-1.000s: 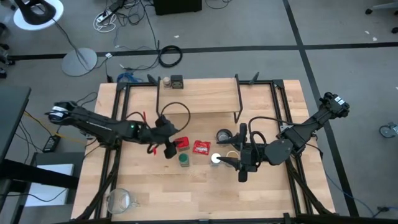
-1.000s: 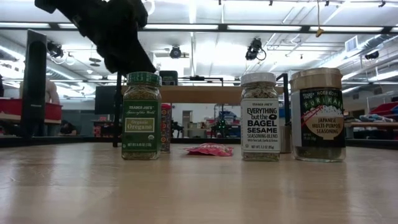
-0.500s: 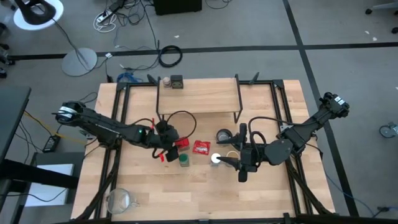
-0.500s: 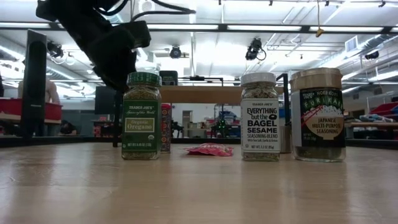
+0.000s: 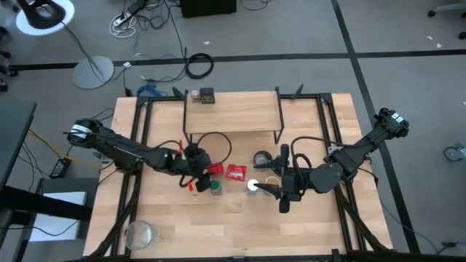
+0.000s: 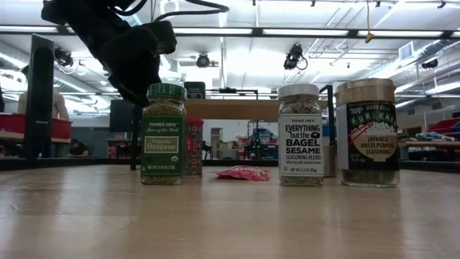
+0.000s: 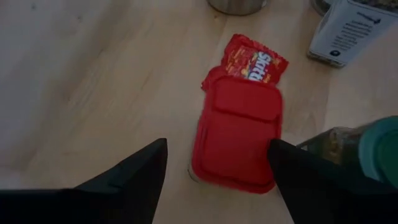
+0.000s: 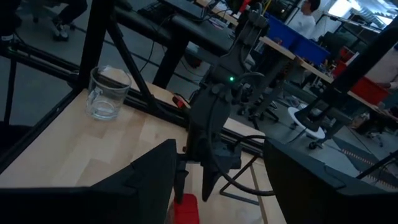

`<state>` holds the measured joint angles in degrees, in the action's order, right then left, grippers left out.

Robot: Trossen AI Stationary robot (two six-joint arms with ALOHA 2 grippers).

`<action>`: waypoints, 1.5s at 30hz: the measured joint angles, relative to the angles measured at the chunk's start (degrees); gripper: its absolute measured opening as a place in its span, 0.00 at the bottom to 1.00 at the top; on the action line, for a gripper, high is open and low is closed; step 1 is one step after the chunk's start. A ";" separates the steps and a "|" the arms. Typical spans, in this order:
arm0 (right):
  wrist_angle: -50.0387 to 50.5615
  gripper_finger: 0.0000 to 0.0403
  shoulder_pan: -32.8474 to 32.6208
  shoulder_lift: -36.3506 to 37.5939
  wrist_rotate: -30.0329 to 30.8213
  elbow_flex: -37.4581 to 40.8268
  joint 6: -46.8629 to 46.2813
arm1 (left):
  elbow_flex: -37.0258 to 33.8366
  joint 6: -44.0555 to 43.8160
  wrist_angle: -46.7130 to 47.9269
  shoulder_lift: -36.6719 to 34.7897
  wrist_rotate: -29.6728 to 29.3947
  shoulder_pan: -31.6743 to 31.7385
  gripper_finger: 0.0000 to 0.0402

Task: Shelf spices
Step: Put the red seasoning can on the shelf

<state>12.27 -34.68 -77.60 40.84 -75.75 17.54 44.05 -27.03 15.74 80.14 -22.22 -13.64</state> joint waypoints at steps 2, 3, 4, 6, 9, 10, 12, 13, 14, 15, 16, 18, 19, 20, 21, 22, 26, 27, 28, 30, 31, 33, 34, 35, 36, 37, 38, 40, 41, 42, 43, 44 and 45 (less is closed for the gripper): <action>0.07 0.60 0.00 -0.02 0.00 0.00 0.04 | 1.30 -0.17 2.30 0.08 0.37 -0.15 0.71; 0.07 0.60 0.00 -0.02 0.00 0.00 0.08 | 1.96 -0.13 3.45 0.13 0.31 -0.21 0.71; 0.07 0.60 0.01 -0.01 0.00 0.00 0.09 | 2.60 0.03 4.45 0.13 0.03 -0.25 0.71; 0.11 0.60 0.00 -0.01 0.00 0.00 0.10 | 3.45 0.91 5.24 0.13 -0.67 -0.25 0.71; 0.23 0.60 0.00 -0.02 0.00 0.00 0.11 | 3.72 2.34 6.28 0.17 -0.66 -0.25 0.71; 0.34 0.60 0.00 0.00 0.00 0.00 0.11 | 3.72 2.86 6.24 0.32 -0.57 -0.25 0.71; 0.41 0.60 0.02 -0.02 0.00 0.00 0.11 | 3.72 4.31 6.46 0.42 -0.43 -0.25 0.71; 0.41 0.60 0.00 0.00 0.00 0.00 0.11 | 3.72 5.19 6.49 0.42 -0.41 -0.25 0.71; 0.42 0.60 0.00 -0.02 0.00 0.00 0.13 | 3.72 6.32 6.37 0.42 -0.38 -0.25 0.71; 0.41 0.60 0.01 -0.02 0.00 0.00 0.13 | 3.74 7.84 6.28 0.42 -0.21 -0.25 0.71; 0.40 0.60 0.00 -0.02 0.00 0.00 0.12 | 3.72 9.26 6.14 0.42 -0.08 -0.25 0.71; 0.39 0.60 0.00 -0.02 0.00 0.00 0.13 | 3.74 12.69 5.29 0.42 0.33 -0.25 0.71; 0.39 0.60 0.00 -0.02 0.00 0.00 0.13 | 3.74 14.49 4.88 0.42 0.40 -0.25 0.71; 0.39 0.60 0.00 -0.01 0.00 0.00 0.13 | 3.74 16.22 4.61 0.42 0.50 -0.25 0.71; 0.39 0.60 0.00 -0.02 -0.01 0.00 0.13 | 3.74 17.88 4.53 0.42 0.79 -0.25 0.71; 0.39 0.60 0.00 -0.02 0.00 0.00 0.13 | 3.74 19.48 4.38 0.42 1.01 -0.25 0.71; 0.37 0.60 0.00 0.00 0.00 0.00 0.13 | 3.74 23.15 3.90 0.42 3.07 0.08 0.71; 0.37 0.60 0.01 -0.01 -0.01 0.00 0.13 | 3.74 23.59 3.89 0.52 3.99 0.28 0.71; 0.36 0.60 0.02 -0.02 0.00 0.00 0.13 | 3.74 23.78 3.81 0.79 4.29 0.54 0.71; 0.33 0.60 0.00 -0.02 -0.02 0.00 0.13 | 3.74 23.84 4.03 1.53 5.01 0.93 0.71; 0.31 0.60 0.02 0.00 -0.02 0.00 0.13 | 3.74 24.00 3.94 2.04 5.16 1.20 0.71; 0.28 0.60 0.01 0.00 -0.02 0.00 0.13 | 3.74 24.57 3.85 3.05 5.18 1.42 0.71; 0.26 0.60 0.01 0.00 -0.02 0.00 0.13 | 3.74 25.14 3.65 3.63 5.22 1.60 0.71; 0.26 0.60 0.01 -0.02 -0.02 0.00 0.13 | 3.74 25.24 3.42 4.17 5.26 1.67 0.71; 0.25 0.60 0.00 -0.02 -0.02 0.00 0.13 | 3.74 25.28 3.19 4.70 5.50 1.87 0.71; 0.26 0.60 0.02 -0.02 -0.02 0.00 0.13 | 3.74 25.30 2.96 5.19 5.71 2.02 0.71; 0.24 0.60 0.02 0.00 -0.02 0.00 0.13 | 3.74 25.30 2.49 5.68 5.88 2.11 0.71; 0.24 0.60 0.02 -0.01 -0.02 0.00 0.13 | 3.74 25.31 1.56 6.43 5.97 2.22 0.70; 0.24 0.60 0.02 0.00 -0.02 0.00 0.13 | 3.74 25.31 0.91 6.62 5.97 2.25 0.70; 0.24 0.60 0.01 -0.01 -0.03 0.00 0.13 | 3.74 25.31 0.56 6.64 6.01 2.36 0.69; 0.24 0.60 0.02 -0.02 -0.02 0.00 0.13 | 3.74 25.13 0.14 6.64 6.01 2.45 0.68; 0.24 0.60 0.00 0.00 -0.02 0.00 0.13 | 3.74 24.71 -0.53 6.60 6.03 2.65 0.66; 0.26 0.60 0.02 0.00 -0.02 0.00 0.13 | 3.74 23.87 -0.99 6.60 6.08 2.81 0.63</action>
<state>12.53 -34.66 -77.60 40.82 -75.75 17.67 47.79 -3.16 14.75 86.74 -16.14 -10.83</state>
